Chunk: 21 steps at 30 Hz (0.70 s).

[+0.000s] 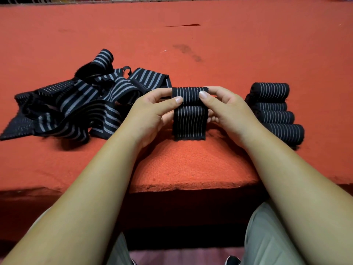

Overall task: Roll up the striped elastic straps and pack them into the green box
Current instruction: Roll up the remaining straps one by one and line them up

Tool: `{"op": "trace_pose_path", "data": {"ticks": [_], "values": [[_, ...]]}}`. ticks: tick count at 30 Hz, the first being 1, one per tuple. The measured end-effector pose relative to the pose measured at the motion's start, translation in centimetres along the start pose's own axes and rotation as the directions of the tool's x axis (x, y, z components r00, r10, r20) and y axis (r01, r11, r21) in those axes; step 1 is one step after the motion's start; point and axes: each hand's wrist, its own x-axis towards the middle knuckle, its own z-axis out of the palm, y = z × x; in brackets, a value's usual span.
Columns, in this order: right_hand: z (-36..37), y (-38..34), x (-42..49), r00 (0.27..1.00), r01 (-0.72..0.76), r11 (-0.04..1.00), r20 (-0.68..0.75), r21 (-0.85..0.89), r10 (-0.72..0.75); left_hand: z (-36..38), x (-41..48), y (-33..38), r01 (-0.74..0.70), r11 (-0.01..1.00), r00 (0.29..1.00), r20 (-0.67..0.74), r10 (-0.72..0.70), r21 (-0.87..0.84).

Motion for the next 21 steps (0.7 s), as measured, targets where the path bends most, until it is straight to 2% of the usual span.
{"op": "trace_pose_path", "data": {"ticks": [8,14,21], "values": [[-0.22,-0.02,-0.14,0.999,0.043,0.995,0.030,-0.093,-0.041,-0.05,-0.02,-0.30,0.037,0.998,0.999,0.005,-0.037,0.047],[-0.20,-0.20,-0.07,0.999,0.035,0.997,0.029,-0.067,-0.033,-0.26,0.17,-0.38,0.017,0.999,1.000,-0.020,-0.016,0.043],[-0.24,-0.41,-0.43,0.998,0.060,0.995,0.040,-0.081,-0.057,0.18,-0.26,0.00,0.018,0.993,1.000,-0.011,-0.016,0.120]]}}
